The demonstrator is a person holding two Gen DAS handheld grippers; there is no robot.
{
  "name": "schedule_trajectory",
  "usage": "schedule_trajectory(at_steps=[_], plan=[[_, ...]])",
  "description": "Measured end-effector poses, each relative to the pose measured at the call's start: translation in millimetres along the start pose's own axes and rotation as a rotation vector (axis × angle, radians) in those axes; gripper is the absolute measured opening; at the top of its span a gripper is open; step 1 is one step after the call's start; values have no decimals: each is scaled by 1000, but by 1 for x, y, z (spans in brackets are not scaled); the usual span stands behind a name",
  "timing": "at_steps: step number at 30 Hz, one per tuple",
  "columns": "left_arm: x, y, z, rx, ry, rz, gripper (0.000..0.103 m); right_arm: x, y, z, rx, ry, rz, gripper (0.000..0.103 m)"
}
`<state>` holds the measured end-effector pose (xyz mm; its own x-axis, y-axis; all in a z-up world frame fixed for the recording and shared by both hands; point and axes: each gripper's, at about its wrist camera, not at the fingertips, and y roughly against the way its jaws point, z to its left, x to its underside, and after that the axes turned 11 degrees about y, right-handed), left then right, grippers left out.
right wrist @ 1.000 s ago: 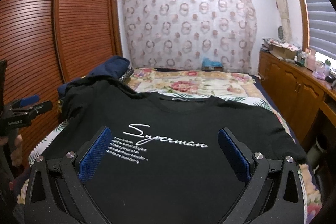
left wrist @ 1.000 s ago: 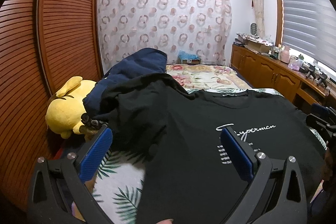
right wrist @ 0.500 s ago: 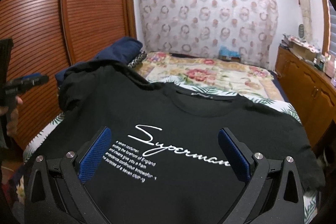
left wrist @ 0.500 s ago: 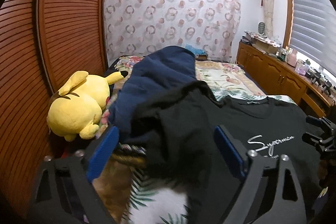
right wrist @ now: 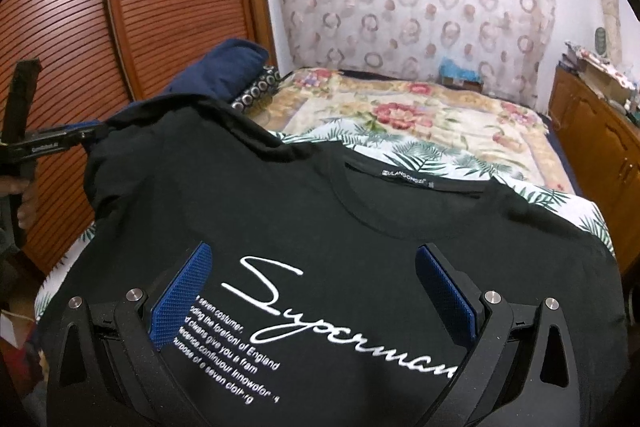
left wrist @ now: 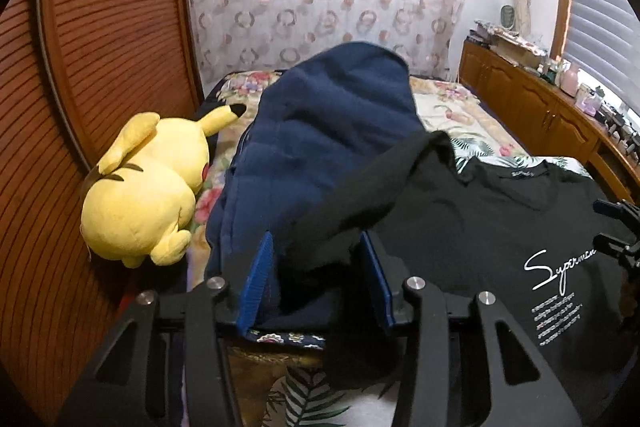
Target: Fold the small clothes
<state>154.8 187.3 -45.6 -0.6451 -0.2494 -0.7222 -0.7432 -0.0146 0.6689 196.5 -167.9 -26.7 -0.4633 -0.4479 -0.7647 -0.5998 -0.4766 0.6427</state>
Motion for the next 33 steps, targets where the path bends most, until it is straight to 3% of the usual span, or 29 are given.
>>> schedule_trajectory(at_steps=[1, 3, 5, 15, 22, 27, 33], plan=[[1, 0, 0, 3, -4, -3, 41, 0, -2, -1, -5, 0, 5, 103], [2, 2, 0, 13, -7, -7, 11, 0, -5, -3, -12, 1, 7, 103], [0, 6, -2, 17, -13, -9, 3, 0, -7, -5, -16, 2, 8, 103], [-32, 44, -69, 164, -99, -39, 1, 3, -2, -22, -4, -37, -11, 103], [-51, 16, -146, 275, -192, 72, 1, 9, 14, -43, 37, -77, -43, 103], [-43, 2, -197, 337, -256, 147, 1, 15, 28, -59, 73, -112, -56, 103], [-26, -2, -221, 362, -284, 223, 10, 25, 38, -75, 106, -136, -48, 103]])
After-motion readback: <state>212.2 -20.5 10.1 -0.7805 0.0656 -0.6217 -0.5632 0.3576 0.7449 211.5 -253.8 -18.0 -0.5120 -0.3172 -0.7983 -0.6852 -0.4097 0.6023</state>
